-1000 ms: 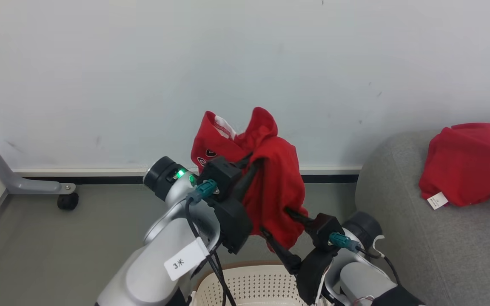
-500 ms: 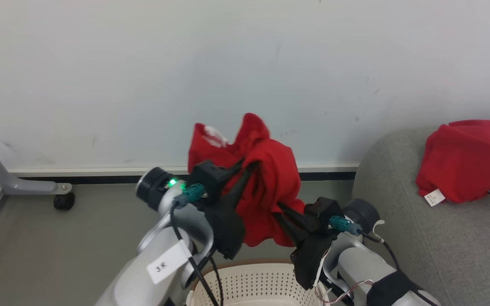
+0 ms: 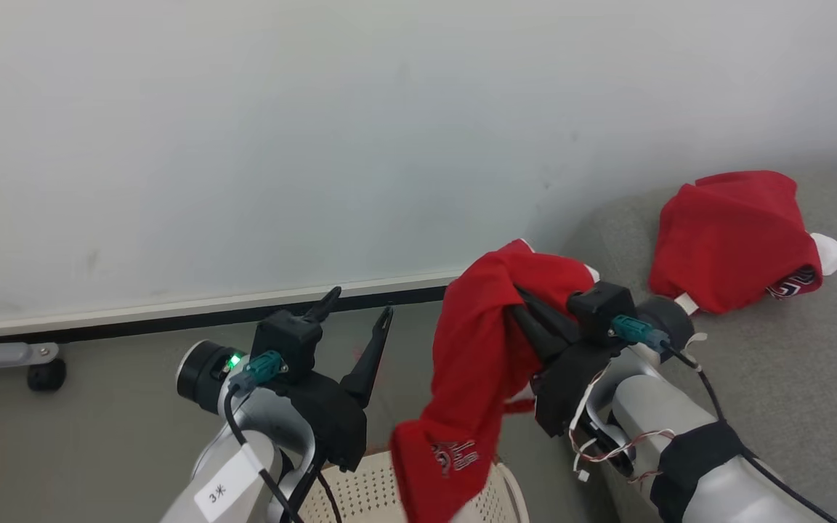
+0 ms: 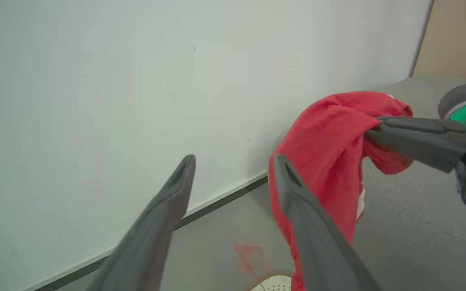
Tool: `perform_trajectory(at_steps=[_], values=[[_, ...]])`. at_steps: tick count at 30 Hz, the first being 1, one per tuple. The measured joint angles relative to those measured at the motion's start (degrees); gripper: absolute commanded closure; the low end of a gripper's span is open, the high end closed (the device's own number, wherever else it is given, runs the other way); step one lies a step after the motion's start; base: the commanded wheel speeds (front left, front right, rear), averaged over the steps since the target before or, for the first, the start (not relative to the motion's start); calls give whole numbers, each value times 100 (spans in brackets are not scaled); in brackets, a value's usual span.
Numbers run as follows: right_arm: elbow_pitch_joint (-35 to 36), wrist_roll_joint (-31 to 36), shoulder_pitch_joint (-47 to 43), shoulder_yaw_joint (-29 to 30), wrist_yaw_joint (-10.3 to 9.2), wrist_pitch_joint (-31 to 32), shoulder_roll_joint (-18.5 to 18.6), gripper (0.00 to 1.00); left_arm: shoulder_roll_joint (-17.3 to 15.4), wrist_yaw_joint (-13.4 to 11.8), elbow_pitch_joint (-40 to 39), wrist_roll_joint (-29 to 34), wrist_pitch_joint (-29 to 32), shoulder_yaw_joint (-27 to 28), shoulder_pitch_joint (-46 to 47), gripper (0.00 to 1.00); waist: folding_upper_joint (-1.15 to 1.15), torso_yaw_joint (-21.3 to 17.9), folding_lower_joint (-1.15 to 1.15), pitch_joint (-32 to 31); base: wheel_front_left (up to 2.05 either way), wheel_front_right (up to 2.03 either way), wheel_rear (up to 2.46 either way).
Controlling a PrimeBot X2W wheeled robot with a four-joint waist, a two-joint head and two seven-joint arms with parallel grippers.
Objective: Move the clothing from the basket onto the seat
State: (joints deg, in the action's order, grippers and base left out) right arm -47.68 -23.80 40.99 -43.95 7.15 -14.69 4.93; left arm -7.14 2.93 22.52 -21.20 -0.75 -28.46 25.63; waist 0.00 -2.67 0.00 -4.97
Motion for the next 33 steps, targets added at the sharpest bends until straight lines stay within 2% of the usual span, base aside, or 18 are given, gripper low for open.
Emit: perform_trajectory(at_steps=[11, 14, 23, 33], values=[[396, 176, -15, 94, -18, 0, 611, 100, 14, -94, -254, -34, -197, -88, -620, 0, 0, -695, 0, 61, 0, 0, 0], [599, 236, -71, 178, -85, 0, 857, 100, 70, -99, -334, -34, -294, -170, -698, 0, 0, -980, 0, 89, 0, 0, 0], [1091, 324, -187, 363, -271, 0, 1294, 100, 125, -149, -353, -33, -377, -219, -818, 0, 0, -1638, 0, 183, 0, 0, 0], [1494, 357, -240, 605, -387, 0, 1588, 100, 120, -249, -428, 18, -448, -224, -854, 0, 0, -2285, 0, 365, 0, 0, 0]])
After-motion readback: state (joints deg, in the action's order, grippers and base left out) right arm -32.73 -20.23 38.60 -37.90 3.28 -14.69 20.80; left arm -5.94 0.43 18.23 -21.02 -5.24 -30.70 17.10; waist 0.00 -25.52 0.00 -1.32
